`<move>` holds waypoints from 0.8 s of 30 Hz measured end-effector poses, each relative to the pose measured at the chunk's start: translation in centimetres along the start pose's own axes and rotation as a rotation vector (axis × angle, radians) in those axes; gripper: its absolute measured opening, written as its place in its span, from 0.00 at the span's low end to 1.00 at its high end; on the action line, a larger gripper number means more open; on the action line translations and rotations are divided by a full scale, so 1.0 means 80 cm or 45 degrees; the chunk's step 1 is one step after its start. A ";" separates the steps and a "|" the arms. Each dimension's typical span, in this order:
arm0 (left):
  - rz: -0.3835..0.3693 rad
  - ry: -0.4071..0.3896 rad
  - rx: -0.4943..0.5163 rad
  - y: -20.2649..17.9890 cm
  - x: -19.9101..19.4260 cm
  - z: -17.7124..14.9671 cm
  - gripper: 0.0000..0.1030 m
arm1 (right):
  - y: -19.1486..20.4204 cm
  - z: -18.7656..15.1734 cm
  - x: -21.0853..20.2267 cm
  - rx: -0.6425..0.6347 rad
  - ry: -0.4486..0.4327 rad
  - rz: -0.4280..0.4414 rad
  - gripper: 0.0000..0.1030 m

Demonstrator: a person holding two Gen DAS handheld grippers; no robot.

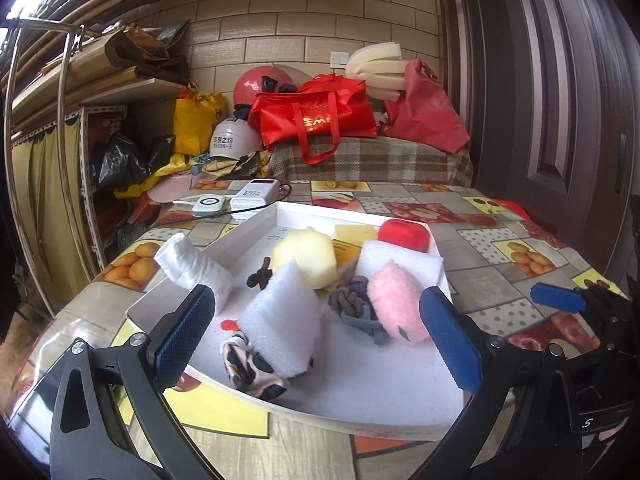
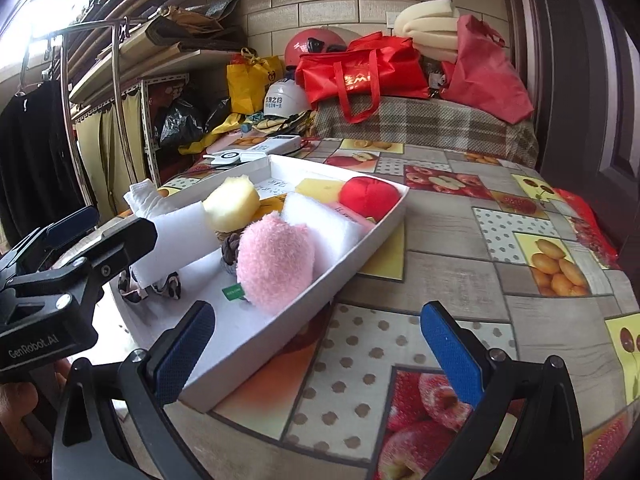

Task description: Organize soft objects

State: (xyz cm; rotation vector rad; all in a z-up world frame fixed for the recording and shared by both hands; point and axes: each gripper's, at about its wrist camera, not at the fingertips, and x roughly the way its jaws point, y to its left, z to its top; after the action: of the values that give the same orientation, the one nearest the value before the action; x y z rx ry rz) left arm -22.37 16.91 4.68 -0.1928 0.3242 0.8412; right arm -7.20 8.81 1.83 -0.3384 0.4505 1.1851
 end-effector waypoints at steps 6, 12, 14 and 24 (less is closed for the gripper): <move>0.033 -0.035 0.012 -0.025 -0.026 0.000 1.00 | -0.035 -0.013 -0.076 0.080 -0.244 -0.125 1.00; -0.007 -0.110 0.067 -0.051 -0.060 -0.005 1.00 | -0.075 -0.038 -0.139 0.200 -0.414 -0.277 1.00; -0.035 -0.106 0.063 -0.058 -0.065 -0.007 1.00 | -0.089 -0.046 -0.153 0.267 -0.430 -0.347 1.00; 0.144 -0.013 0.018 -0.065 -0.053 -0.011 1.00 | -0.140 -0.065 -0.125 0.537 -0.198 -0.169 1.00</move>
State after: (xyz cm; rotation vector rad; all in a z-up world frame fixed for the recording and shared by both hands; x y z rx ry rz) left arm -21.26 10.27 5.56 -0.1580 0.3338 0.9508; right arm -0.59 -5.62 2.61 0.0865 0.5198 0.9501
